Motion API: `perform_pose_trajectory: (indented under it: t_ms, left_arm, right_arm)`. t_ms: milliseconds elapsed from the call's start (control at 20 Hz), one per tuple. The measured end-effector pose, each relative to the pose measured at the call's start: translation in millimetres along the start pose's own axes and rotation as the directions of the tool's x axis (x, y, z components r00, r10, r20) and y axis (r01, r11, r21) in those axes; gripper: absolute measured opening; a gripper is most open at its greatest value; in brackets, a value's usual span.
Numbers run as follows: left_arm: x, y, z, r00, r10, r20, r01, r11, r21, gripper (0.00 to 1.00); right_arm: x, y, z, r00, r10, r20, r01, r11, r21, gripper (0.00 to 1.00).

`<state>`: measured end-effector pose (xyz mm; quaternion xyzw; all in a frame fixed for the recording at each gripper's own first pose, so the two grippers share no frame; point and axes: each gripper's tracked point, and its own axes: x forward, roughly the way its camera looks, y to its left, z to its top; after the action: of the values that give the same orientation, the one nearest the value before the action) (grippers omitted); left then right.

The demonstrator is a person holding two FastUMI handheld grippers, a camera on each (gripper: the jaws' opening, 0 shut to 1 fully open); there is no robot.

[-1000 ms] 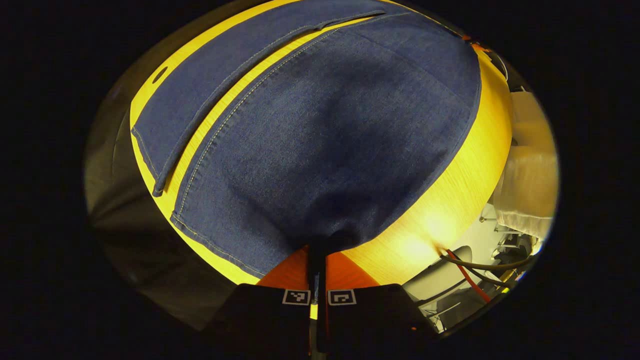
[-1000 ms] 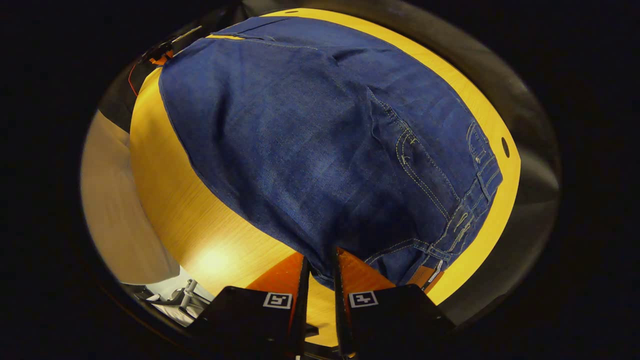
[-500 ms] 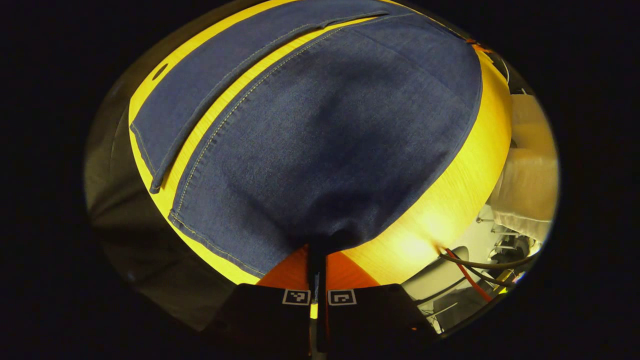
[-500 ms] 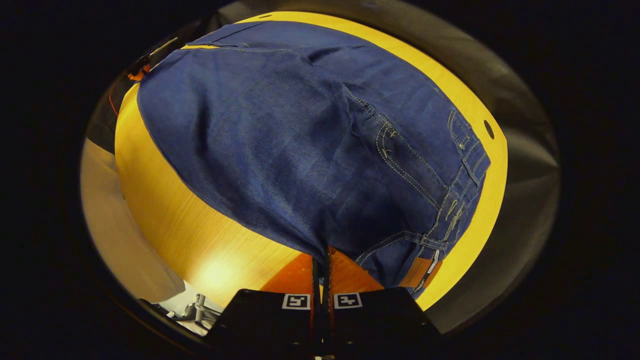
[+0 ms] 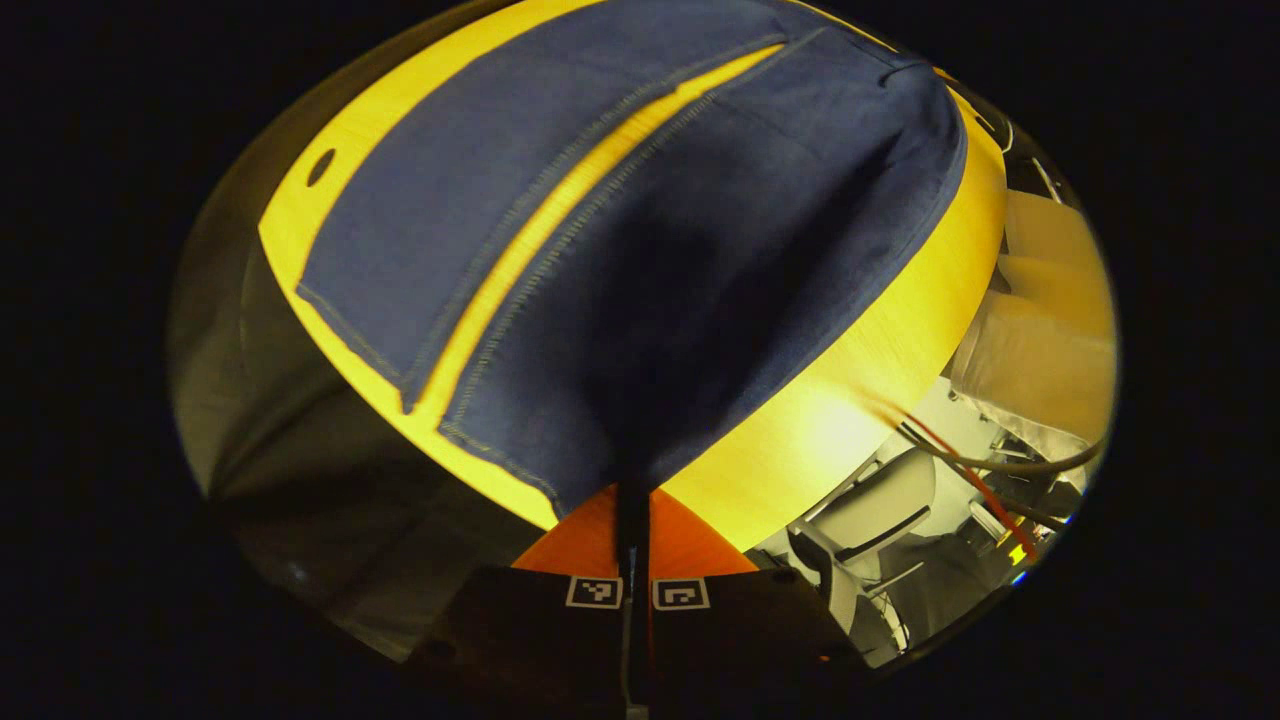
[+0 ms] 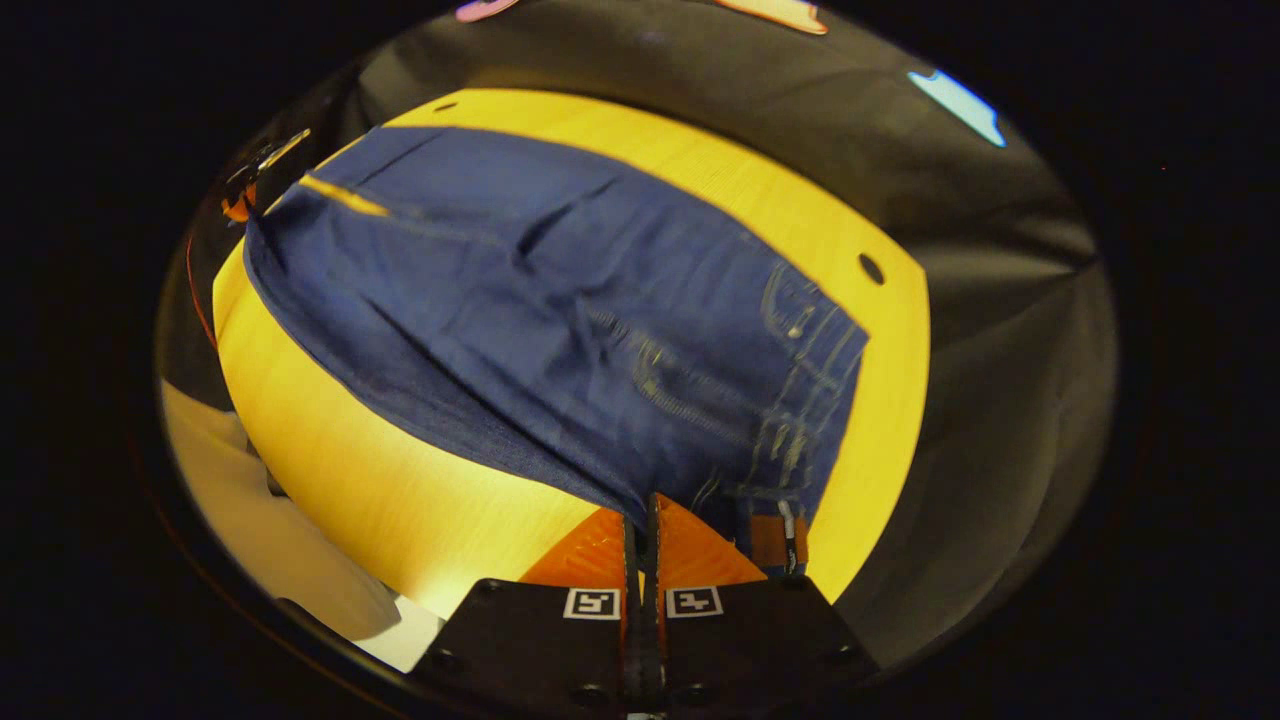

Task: Grasp the waist and the cuffs of the jeans and fold them to make the two legs overlap; first hold the waist and fold one-third of the jeans toward the cuffs, then hold the cuffs and fold the remaining one-third in the same direction to finish folding.

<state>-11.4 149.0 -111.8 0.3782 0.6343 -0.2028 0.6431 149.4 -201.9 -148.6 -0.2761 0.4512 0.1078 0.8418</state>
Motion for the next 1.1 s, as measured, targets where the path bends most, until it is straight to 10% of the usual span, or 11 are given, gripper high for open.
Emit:
perform_pose_trajectory:
  t_ms: [500, 1100]
  left_arm:
    - [-64.1, 131.1, 69.3, 0.975, 0.22, 0.005, -0.22, 0.975, -0.002, 0.0]
    - [38.4, 203.8, 152.2, 0.963, 0.262, -0.062, -0.265, 0.963, -0.046, 0.0]
  right_arm:
    - [39.3, -64.4, 150.2, 0.987, -0.082, 0.142, 0.062, 0.989, 0.137, 0.0]
    - [176.4, -59.4, 166.6, 0.996, 0.058, 0.067, -0.074, 0.963, 0.258, 0.02]
